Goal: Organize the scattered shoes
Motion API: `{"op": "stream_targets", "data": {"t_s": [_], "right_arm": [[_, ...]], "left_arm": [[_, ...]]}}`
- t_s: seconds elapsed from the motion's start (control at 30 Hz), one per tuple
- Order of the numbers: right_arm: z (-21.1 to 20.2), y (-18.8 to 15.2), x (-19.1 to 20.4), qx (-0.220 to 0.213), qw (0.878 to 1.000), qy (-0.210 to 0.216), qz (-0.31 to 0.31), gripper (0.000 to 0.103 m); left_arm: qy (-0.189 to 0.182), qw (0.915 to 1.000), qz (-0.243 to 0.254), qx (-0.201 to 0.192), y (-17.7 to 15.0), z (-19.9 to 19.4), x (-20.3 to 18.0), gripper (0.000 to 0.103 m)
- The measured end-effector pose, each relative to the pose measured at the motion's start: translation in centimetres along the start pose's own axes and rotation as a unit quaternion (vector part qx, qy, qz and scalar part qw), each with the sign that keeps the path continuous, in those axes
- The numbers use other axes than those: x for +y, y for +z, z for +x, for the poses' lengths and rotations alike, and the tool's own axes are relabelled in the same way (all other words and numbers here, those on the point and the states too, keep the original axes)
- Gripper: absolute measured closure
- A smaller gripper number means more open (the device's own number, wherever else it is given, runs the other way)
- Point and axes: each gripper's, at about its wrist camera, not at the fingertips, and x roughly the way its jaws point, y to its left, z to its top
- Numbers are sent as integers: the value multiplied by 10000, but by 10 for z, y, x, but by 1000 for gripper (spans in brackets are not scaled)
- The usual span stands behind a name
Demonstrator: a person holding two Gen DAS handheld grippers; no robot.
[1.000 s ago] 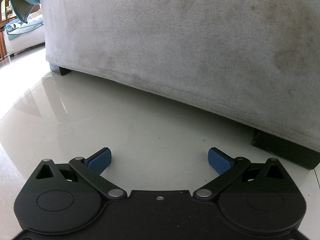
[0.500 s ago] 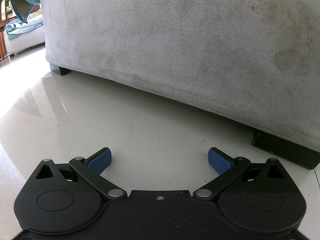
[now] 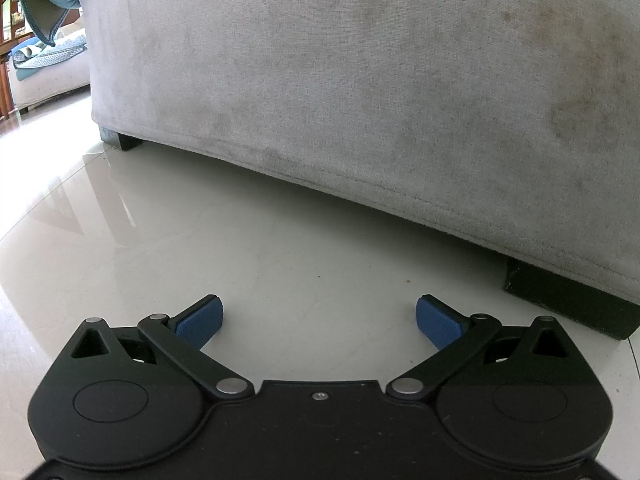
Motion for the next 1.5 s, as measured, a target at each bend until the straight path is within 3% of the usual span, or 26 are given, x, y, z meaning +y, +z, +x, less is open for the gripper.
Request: {"op": "stream_targets", "data": {"t_s": [0.53,1.0,1.37,1.5], "right_arm": [[8,6,-4,46,9999,117,-100,0],[23,55,-8,929,9938,535,-299,0],[11,105,11,827,9790,1510,-1096,0],[7,119,25,795,9684,1964,-1315,0]], "left_arm": [[0,10000,0,-1,0,0,0,0],[0,10000,1,-1,0,0,0,0],[-1,10000,2,5,0,0,0,0],[18,9996,15,288,5,1,0,0]]}}
